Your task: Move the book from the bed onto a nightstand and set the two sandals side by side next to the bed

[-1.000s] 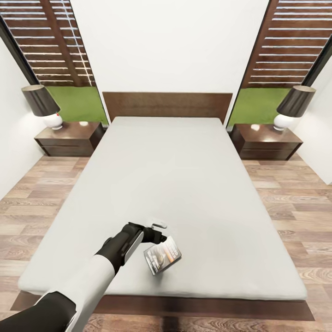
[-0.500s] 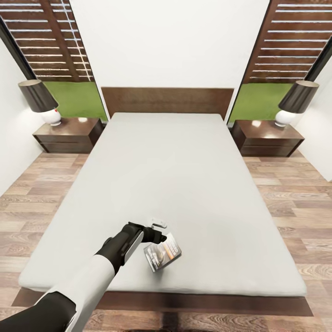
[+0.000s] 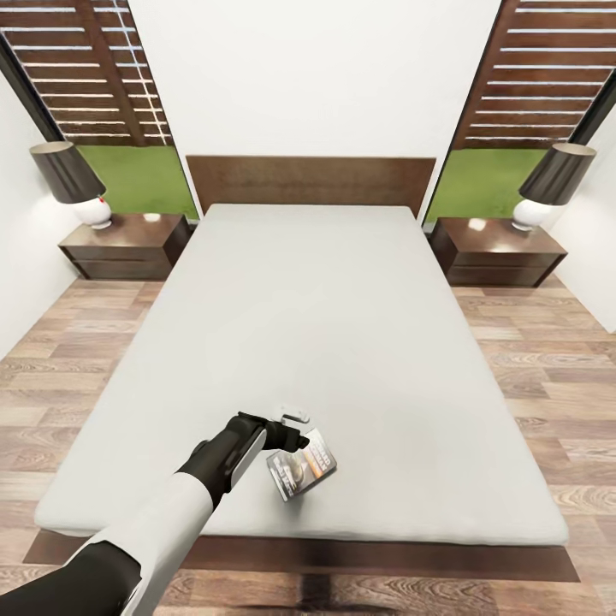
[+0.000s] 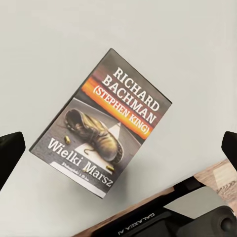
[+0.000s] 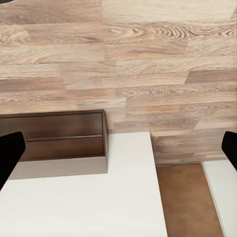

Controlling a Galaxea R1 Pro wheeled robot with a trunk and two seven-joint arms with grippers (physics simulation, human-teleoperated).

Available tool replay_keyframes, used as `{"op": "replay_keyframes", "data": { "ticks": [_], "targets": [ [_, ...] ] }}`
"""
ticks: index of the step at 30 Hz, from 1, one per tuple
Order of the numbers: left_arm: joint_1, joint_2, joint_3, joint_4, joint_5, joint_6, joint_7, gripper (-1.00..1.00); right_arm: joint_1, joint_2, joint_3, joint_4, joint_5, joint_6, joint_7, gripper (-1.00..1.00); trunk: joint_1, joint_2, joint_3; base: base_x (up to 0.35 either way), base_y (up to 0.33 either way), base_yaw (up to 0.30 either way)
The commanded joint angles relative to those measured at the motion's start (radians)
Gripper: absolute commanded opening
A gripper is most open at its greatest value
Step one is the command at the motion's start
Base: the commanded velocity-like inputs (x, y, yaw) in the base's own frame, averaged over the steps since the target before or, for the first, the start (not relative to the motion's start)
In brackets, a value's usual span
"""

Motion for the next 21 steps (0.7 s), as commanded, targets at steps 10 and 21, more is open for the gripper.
{"op": "replay_keyframes", "data": {
  "ticks": [10, 21],
  "targets": [
    [-0.001, 0.001, -0.003, -0.001, 0.01, 0.005, 0.004, 1.0, 0.0, -0.001, -0.009, 0.002, 0.01, -0.007, 0.002, 1.0, 0.0, -0.001, -0.002, 0.0, 0.0, 0.0],
    [0.0, 0.001, -0.003, -0.001, 0.01, 0.004, 0.005, 1.0, 0.0, -0.001, -0.009, 0.002, 0.011, -0.008, 0.002, 1.0, 0.0, -0.001, -0.005, 0.0, 0.0, 0.0]
  ]
}}
